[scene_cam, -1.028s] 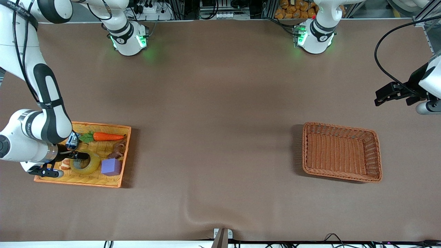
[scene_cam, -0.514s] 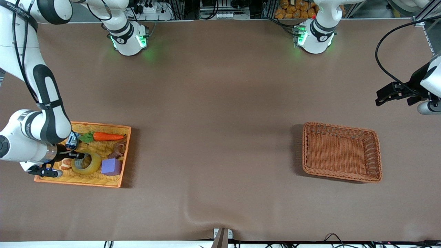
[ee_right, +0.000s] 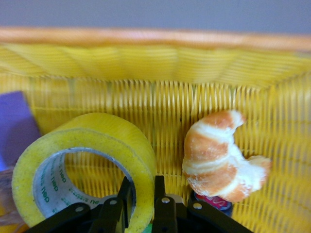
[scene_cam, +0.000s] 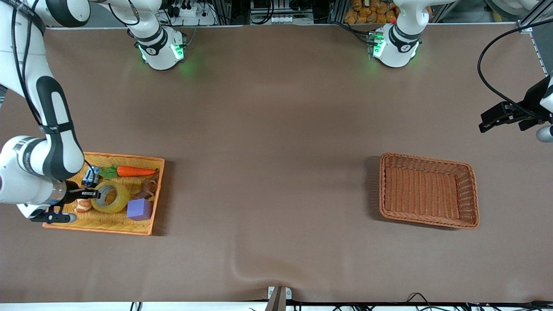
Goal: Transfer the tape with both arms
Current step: 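Lift the tape roll and carry it to the table middle with the right gripper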
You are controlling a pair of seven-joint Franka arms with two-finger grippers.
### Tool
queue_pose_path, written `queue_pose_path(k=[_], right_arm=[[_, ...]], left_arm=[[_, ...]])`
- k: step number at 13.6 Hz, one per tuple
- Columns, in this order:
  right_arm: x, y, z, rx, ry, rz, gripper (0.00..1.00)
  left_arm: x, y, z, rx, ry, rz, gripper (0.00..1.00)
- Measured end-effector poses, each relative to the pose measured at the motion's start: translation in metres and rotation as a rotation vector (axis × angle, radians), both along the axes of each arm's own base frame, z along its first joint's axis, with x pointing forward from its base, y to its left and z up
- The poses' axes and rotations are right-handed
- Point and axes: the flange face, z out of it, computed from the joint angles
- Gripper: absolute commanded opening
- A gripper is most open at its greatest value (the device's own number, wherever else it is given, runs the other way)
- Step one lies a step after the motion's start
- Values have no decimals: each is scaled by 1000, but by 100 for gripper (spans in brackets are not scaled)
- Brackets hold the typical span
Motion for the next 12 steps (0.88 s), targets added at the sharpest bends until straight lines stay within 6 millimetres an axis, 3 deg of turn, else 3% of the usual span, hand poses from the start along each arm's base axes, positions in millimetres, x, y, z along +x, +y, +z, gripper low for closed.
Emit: queue_pose_path(k=[3,5,7,12], right_arm=[[0,27,66,11,22,54,0],[-2,59,113,29,72,101,0],[-3,100,148,99,111,128,0],[-12,177,170,433,178,123,0]], left_arm=[[0,-2,0,0,0,-3,100],[0,-3,0,0,0,-5,100],[0,-3,0,0,0,-6,100],[0,-4,-1,0,1,-7,100]])
